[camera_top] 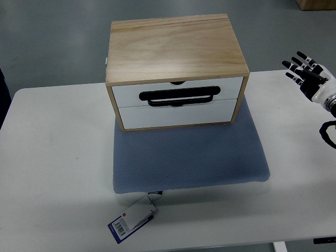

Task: Open wood drawer with right hand

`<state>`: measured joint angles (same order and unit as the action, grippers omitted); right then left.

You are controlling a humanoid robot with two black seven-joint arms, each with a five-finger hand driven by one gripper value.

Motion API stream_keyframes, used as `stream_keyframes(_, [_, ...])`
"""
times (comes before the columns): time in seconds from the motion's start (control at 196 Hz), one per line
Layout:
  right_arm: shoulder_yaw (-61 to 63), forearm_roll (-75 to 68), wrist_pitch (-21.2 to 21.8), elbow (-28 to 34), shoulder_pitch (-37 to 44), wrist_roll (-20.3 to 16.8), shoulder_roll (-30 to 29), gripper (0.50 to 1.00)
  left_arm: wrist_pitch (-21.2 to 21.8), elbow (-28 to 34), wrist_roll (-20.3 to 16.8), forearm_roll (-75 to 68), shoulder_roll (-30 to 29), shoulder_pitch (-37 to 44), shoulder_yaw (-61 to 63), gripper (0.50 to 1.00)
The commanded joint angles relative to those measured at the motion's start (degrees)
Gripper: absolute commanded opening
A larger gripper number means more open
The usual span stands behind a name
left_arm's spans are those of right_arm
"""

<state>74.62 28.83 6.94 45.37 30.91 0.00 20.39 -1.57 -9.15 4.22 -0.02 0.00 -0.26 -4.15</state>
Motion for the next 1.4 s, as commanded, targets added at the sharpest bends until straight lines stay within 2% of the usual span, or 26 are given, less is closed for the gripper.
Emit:
stream_keyframes(0.0, [0.0, 0.0, 0.0, 0.07, 0.02, 0.0, 0.0, 0.932, -0.01, -0.08, 0.0, -0.07, 0.0, 0.0, -0.07, 1.0])
stream_keyframes(1.397, [-0.18, 0.09, 0.44, 0.15, 0.46, 0.0, 0.62, 0.932, 0.26, 0.53, 0.0, 0.02, 0.0, 0.09, -0.25, 1.0])
